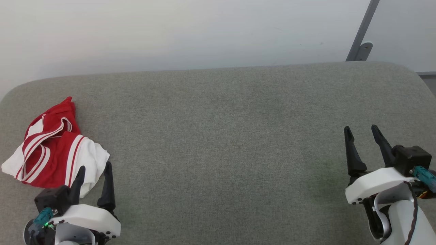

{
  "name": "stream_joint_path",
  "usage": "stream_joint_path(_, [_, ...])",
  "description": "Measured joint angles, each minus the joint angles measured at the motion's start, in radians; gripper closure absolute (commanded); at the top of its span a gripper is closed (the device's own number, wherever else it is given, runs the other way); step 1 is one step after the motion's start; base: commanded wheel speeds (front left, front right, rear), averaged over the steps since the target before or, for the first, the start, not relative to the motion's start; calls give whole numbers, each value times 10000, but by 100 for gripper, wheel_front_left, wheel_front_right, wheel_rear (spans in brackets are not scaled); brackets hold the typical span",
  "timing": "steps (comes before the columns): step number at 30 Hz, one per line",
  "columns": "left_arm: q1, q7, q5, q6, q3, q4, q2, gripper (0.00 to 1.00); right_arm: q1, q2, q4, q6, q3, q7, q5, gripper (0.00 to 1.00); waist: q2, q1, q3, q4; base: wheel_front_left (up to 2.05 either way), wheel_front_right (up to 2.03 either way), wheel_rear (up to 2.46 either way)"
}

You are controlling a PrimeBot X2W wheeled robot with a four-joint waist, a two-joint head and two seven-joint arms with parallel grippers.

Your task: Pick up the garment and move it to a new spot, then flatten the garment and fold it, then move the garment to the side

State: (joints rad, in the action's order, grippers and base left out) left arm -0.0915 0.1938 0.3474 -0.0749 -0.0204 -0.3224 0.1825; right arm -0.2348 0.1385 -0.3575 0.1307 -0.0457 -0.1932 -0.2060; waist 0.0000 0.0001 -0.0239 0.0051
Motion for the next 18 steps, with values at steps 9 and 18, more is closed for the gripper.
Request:
stream_joint_path(9, [6,186,-504,-211,-211,-265,-188,0,-3,-15,0,2,-192,-188,600,0,0,-1,4,20,0,0,0])
stream_joint_path(18, [-126,360,-978,-395,-539,-600,-384,0,-17,-192,-12,0,-161,-364,1005,0,0,0,-38,511,0,0,0])
